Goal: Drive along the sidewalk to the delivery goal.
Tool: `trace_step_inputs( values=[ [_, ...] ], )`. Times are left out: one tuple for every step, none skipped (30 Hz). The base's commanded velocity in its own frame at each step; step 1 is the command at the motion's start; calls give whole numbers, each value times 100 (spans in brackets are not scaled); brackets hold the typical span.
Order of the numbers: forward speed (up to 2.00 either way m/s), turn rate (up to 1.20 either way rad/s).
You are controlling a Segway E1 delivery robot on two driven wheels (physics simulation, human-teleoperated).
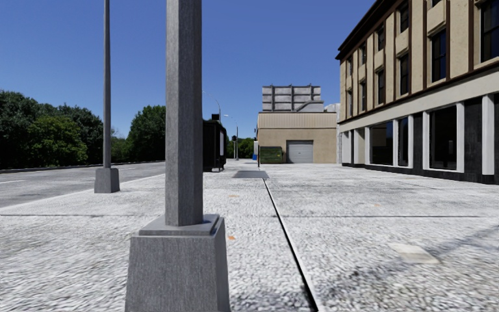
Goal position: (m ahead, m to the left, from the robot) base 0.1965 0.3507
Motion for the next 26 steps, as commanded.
trace_step_inputs(
  values=[
    [0, 0],
    [0, 0],
    [0, 0],
    [0, 0],
    [0, 0],
    [0, 0],
    [0, 0],
    [0, 0],
    [0, 0],
    [0, 0],
    [0, 0],
    [0, 0],
    [0, 0],
    [0, 0],
    [0, 0],
    [0, 0],
    [0, 0],
    [0, 0],
    [0, 0],
    [0, 0],
    [0, 0],
    [0, 0],
    [0, 0],
    [0, 0],
    [0, 0],
    [0, 0]
  ],
)
